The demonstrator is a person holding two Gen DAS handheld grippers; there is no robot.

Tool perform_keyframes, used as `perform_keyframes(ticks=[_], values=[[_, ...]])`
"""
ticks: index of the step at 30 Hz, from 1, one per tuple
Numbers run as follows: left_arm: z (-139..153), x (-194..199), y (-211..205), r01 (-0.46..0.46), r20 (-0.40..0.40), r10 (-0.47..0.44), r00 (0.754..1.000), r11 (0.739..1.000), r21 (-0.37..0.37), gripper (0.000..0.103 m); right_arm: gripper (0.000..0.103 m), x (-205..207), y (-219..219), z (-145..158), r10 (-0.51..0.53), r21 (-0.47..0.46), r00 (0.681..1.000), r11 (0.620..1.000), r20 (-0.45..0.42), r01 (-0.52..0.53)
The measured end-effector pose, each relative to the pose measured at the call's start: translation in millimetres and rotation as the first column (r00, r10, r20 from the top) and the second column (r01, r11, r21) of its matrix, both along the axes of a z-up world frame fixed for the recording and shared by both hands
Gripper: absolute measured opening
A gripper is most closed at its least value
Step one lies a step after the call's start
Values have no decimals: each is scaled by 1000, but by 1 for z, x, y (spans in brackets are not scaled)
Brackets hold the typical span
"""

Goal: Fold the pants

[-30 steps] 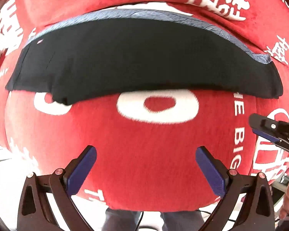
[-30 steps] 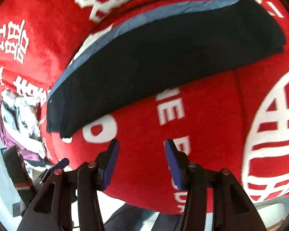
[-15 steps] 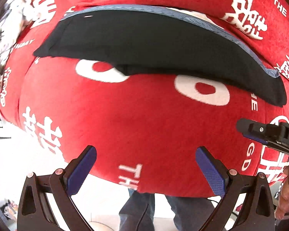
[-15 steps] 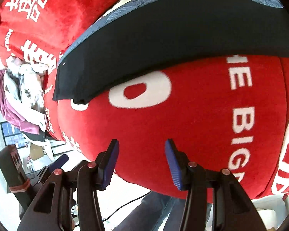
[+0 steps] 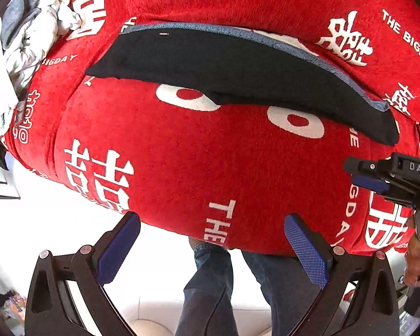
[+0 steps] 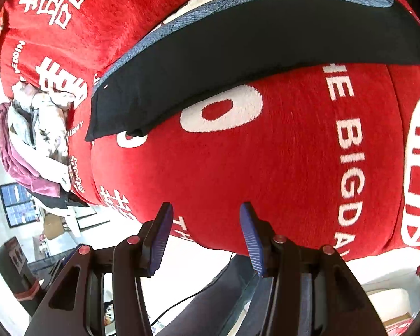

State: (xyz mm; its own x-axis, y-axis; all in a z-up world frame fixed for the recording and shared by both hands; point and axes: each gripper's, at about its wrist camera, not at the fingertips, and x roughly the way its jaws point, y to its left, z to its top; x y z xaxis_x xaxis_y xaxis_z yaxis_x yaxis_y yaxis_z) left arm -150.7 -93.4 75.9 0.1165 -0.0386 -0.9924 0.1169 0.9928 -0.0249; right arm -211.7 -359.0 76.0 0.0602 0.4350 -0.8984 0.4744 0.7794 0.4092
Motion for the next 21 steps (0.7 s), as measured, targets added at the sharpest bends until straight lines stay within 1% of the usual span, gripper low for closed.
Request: perform_keyframes(ticks=[4,7,12,16,18,21], values=[[11,-2,6,11,20,-11,1000,1000,-9,103,54,2,1,17,-12,-15,999,1000,31,13],[20,0,4,46,43,-45,998,999,-19,103,54,6,-8,39,-34,-39,996,999,80,38],[23,12,-18,118,49,-117,992,993,-16,103,54,7,-50,79,-122,-67,978,989,170,134],[16,28,-57,185,27,-185,982,983,-13,103,54,1,-104,109,-179,-96,961,974,213,203],[13,39,-87,224,21,-223,974,974,-20,103,54,-3,-136,121,-197,-121,955,966,221,227],[15,59,-132,274,47,-272,961,961,-27,103,54,-9,-189,135,-214,-177,950,950,228,257]])
